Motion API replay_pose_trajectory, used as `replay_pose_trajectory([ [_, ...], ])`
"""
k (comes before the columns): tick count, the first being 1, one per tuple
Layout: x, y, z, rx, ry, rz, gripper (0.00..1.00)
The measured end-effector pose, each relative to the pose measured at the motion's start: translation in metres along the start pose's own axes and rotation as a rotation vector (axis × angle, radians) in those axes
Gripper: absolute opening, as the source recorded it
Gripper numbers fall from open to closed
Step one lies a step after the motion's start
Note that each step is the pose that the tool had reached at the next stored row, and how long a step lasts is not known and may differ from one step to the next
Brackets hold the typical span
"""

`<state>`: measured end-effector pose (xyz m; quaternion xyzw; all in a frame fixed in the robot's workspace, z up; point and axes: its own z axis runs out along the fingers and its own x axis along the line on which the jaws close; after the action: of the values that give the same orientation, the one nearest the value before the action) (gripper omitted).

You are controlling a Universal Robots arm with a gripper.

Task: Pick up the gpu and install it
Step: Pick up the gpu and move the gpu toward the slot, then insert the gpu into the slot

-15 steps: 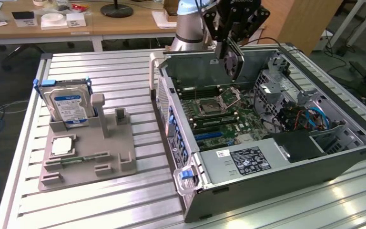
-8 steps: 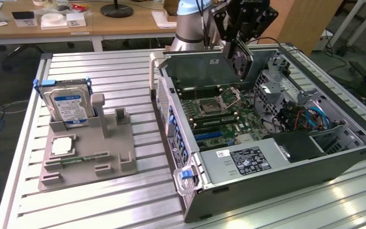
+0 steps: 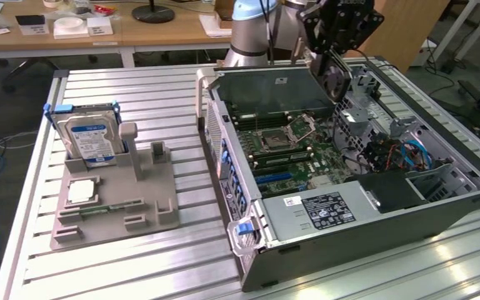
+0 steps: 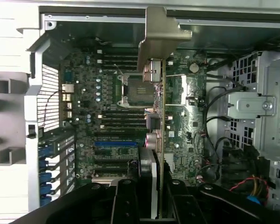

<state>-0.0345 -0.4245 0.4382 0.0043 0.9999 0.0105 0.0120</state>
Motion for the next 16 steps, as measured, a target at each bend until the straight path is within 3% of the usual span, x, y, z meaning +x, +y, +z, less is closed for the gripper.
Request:
replay_pose_trajectory([
  [6, -0.025, 0.0001, 0.0008, 0.0001, 0.0001, 0.000, 0.28],
  [16, -0.026, 0.0002, 0.0009, 0.0000, 0.0000, 0.000, 0.28],
])
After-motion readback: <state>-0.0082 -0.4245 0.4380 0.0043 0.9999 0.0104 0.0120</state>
